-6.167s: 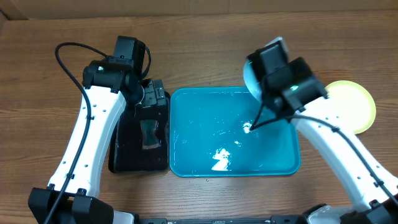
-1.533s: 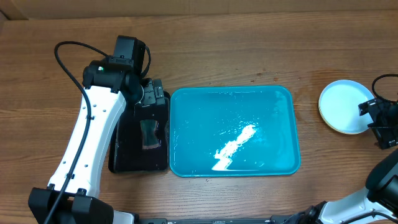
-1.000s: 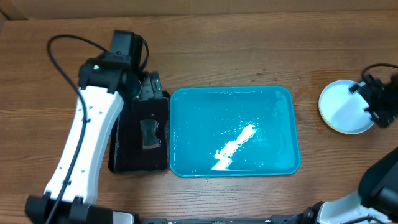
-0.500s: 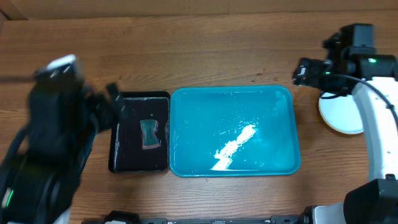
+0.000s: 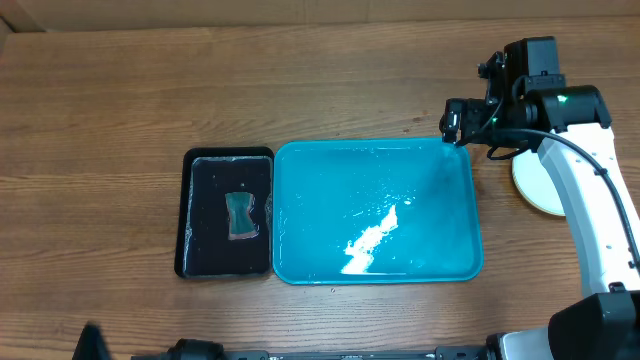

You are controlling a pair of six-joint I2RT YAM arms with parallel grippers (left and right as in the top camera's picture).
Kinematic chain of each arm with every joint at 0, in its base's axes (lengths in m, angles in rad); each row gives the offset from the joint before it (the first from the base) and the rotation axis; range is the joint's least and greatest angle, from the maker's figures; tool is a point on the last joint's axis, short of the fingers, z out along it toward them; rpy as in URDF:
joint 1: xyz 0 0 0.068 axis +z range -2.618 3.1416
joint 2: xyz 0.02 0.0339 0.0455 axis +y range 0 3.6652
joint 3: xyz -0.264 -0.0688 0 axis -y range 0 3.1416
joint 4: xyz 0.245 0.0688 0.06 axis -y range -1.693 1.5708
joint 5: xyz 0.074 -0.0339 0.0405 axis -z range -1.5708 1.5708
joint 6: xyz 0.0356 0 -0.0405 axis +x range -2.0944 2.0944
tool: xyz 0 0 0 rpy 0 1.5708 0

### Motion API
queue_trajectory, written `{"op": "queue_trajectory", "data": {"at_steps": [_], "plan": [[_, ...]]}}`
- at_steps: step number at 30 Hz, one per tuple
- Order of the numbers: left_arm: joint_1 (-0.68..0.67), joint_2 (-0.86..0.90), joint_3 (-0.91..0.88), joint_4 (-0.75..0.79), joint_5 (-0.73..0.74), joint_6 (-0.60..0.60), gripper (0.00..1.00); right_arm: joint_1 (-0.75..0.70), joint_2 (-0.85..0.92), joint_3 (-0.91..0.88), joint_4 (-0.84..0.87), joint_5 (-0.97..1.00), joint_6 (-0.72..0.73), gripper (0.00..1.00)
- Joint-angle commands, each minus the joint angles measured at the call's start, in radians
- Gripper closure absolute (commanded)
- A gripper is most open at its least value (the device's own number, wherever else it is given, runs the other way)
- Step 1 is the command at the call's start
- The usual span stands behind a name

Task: Clean dirty plates on tray and stack at the side
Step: 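Release the white plate and raise the right gripper away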

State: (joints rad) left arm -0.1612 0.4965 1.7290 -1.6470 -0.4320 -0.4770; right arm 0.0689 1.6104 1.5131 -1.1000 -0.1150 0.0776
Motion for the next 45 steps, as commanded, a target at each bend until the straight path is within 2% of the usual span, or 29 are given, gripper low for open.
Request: {"op": "queue_trajectory", "data": {"at_steps": [1,34,45], "plan": [[0.021,-0.071,0.003,-0.013,-0.053,-0.035,0.00,0.010,-0.026,0.020,0.005,0.008,-0.008,0.00],[0.026,-0.093,-0.052,-0.042,-0.066,-0.032,0.00,0.010,-0.026,0.020,0.021,0.007,-0.003,0.00],[0.026,-0.093,-0.052,-0.042,-0.066,-0.032,0.00,0.010,-0.026,0.020,0.093,-0.127,0.001,0.00]]}}
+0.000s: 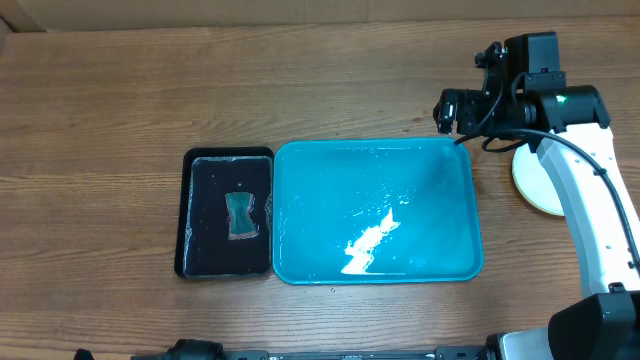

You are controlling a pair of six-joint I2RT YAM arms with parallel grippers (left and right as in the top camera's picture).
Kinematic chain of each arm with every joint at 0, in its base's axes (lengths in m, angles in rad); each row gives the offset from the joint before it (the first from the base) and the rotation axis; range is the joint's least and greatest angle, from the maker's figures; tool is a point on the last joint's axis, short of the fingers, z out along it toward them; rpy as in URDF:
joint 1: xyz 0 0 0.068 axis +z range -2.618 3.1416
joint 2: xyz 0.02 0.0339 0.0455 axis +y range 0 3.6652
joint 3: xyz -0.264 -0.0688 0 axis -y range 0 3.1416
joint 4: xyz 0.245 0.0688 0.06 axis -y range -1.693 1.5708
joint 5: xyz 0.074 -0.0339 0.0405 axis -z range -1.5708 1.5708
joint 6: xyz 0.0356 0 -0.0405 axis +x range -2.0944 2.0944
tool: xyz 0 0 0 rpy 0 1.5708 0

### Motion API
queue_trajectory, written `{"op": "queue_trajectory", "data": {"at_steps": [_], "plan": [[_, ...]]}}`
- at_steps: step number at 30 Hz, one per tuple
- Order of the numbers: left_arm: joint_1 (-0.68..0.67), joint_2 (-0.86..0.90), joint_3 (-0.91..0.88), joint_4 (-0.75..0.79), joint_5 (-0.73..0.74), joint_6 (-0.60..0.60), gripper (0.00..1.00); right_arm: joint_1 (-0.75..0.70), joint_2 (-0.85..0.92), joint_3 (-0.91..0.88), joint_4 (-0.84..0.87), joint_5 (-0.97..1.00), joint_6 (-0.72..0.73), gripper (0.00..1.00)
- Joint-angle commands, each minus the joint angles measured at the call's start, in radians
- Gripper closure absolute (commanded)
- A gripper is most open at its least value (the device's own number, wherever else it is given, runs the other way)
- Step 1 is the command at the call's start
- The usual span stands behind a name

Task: Clean dirty plates on tray and stack at the side
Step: 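Release the white plate and raise the right gripper away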

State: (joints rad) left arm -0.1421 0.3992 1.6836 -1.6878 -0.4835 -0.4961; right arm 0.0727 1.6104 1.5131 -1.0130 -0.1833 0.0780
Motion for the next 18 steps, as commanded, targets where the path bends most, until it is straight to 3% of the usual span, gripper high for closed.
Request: {"op": "queue_trajectory", "data": {"at_steps": [1,10,18], "plan": [[0.007,0.004,-0.006,-0.001,-0.014,-0.013,0.00,0.006,-0.026,0.020,0.006,-0.069,0.000,0.00],[0.007,0.004,-0.006,-0.002,-0.014,-0.013,0.00,0.006,-0.026,0.020,-0.006,-0.209,0.000,0.01],[0.007,0.004,-0.006,-0.002,-0.014,-0.013,0.00,0.006,-0.026,0.020,0.047,-0.204,0.000,0.00]]}}
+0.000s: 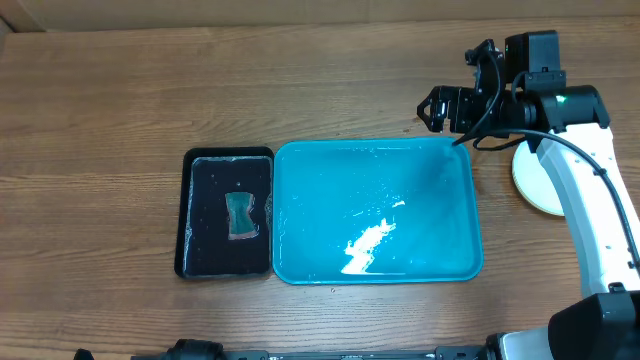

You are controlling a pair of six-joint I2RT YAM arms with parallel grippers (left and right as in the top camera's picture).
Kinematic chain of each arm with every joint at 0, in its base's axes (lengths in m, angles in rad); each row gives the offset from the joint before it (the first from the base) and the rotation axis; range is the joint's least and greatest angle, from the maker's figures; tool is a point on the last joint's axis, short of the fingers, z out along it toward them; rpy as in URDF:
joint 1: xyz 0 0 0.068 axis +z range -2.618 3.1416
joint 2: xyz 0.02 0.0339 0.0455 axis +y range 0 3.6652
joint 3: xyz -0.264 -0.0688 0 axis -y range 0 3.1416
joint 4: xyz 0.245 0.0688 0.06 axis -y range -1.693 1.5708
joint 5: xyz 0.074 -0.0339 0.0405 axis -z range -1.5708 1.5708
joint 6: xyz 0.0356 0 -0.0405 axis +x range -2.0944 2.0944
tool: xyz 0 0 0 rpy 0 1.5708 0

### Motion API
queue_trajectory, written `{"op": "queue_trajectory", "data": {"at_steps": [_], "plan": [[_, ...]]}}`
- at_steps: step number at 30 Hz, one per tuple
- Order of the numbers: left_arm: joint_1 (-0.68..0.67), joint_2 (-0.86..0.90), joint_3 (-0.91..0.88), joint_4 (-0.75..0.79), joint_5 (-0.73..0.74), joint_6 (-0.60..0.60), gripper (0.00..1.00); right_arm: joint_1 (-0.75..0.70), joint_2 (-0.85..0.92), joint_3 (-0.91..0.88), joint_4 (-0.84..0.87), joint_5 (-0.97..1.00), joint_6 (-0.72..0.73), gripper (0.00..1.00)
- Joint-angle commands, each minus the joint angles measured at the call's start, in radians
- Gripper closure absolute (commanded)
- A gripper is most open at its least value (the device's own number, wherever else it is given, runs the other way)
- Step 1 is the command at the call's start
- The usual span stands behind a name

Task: Clean dirty plates on tray and stack at the side

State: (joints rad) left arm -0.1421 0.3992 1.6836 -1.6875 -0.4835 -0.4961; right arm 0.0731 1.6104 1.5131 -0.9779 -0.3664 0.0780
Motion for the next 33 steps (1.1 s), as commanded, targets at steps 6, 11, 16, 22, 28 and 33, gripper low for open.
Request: {"op": "queue_trajectory", "data": {"at_steps": [6,11,16,22,28,33], "plan": [[0.007,0.004,-0.006,-0.002,-0.014,-0.013,0.00,0.005,-0.026,0.020,0.024,-0.021,0.000,0.00],[0.007,0.004,-0.006,-0.002,-0.014,-0.013,0.00,0.005,-0.026,0.019,0.047,-0.040,0.000,0.00],[0.007,0.004,-0.006,-0.002,-0.014,-0.013,0.00,0.005,-0.060,0.018,0.127,-0.043,-0.001,0.00],[0.007,0.004,-0.006,-0.002,-0.014,-0.013,0.00,0.005,-0.161,0.018,0.231,-0.014,-0.009,0.00],[0.007,0.004,-0.006,-0.002,-0.014,-0.013,0.00,0.005,-0.309,-0.024,0.299,0.071,-0.011,0.00],[0.007,0.004,-0.006,-0.002,-0.014,-0.013,0.00,0.005,-0.480,-0.142,0.374,0.105,-0.013,0.00]]}}
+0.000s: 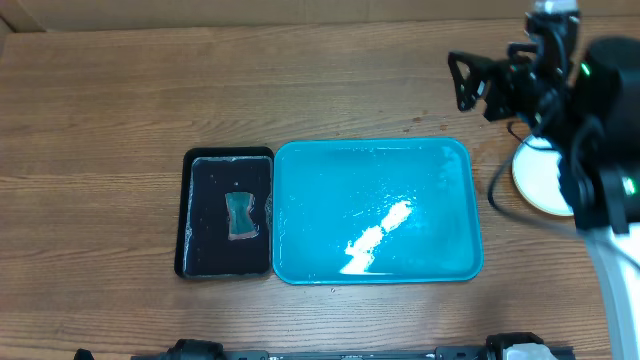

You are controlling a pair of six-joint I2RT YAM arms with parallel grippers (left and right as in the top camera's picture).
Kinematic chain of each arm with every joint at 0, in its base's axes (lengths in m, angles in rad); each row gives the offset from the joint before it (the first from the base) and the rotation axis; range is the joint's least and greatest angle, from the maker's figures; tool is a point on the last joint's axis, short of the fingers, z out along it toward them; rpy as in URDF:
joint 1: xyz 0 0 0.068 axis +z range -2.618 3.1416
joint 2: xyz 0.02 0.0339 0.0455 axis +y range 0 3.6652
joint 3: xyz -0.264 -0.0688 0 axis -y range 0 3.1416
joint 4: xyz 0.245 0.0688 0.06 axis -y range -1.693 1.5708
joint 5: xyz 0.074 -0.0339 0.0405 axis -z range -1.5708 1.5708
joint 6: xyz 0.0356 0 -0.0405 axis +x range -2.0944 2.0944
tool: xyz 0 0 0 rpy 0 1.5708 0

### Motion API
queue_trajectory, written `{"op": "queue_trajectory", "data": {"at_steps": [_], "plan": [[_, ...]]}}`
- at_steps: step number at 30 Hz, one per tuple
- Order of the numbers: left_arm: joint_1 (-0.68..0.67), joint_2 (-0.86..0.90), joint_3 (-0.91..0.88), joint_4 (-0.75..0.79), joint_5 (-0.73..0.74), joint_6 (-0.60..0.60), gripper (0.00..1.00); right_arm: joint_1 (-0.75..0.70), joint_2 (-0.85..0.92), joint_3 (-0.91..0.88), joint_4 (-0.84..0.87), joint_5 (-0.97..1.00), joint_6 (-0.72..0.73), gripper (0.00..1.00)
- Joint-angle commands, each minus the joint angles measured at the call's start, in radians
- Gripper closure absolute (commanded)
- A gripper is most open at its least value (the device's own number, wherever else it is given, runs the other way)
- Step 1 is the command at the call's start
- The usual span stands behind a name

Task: Clean dirty plates on tray and stack at the side

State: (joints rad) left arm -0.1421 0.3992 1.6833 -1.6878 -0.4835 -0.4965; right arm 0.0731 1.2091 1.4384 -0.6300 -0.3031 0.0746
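The blue tray lies in the middle of the table, wet and shiny, with no plate on it. A white plate rests on the table to the right of the tray, partly hidden by my right arm. My right gripper hangs above the bare table behind the tray's far right corner. It is open with nothing between its fingers, and it looms large, close to the camera. My left gripper is out of view.
A small black tray touches the blue tray's left side and holds a pale sponge. Bare wooden table surrounds the trays.
My right gripper has moved right and toward the back of the table, and it looks larger, so it has risen. The arm now covers more of the white plate. The trays and sponge lie unchanged.
My right gripper was first at the tray's far right corner. It then stood slightly farther back, and later farther left behind the tray's rim, open. Now it is raised and back to the right. The tray has held no plate throughout.
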Motion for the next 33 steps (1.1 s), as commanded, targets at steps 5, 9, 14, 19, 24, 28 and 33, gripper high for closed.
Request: {"op": "queue_trajectory", "data": {"at_steps": [5,9,14,19,24,28,33], "plan": [[0.007,0.004,-0.006,-0.002,-0.014,-0.013,0.00,0.005,-0.304,-0.273,0.163,0.041,-0.008,0.00],[0.007,0.004,-0.006,-0.002,-0.014,-0.013,0.01,0.005,-0.500,-0.457,0.256,0.042,-0.009,0.00],[0.007,0.004,-0.006,-0.002,-0.014,-0.013,0.00,0.005,-0.769,-0.672,0.342,0.072,-0.008,0.00],[0.007,0.004,-0.006,-0.002,-0.014,-0.013,0.00,0.005,-0.983,-0.847,0.406,0.077,-0.001,0.00],[0.007,0.004,-0.006,-0.001,-0.014,-0.013,0.00,0.005,-1.142,-1.002,0.483,0.074,0.031,0.00],[0.007,0.004,-0.006,-0.002,-0.014,-0.013,0.00,0.005,-1.207,-1.118,0.585,0.074,0.077,0.00],[0.007,0.004,-0.006,-0.002,-0.014,-0.013,0.00,0.005,-1.206,-1.243,0.748,0.074,0.144,0.00]]}}
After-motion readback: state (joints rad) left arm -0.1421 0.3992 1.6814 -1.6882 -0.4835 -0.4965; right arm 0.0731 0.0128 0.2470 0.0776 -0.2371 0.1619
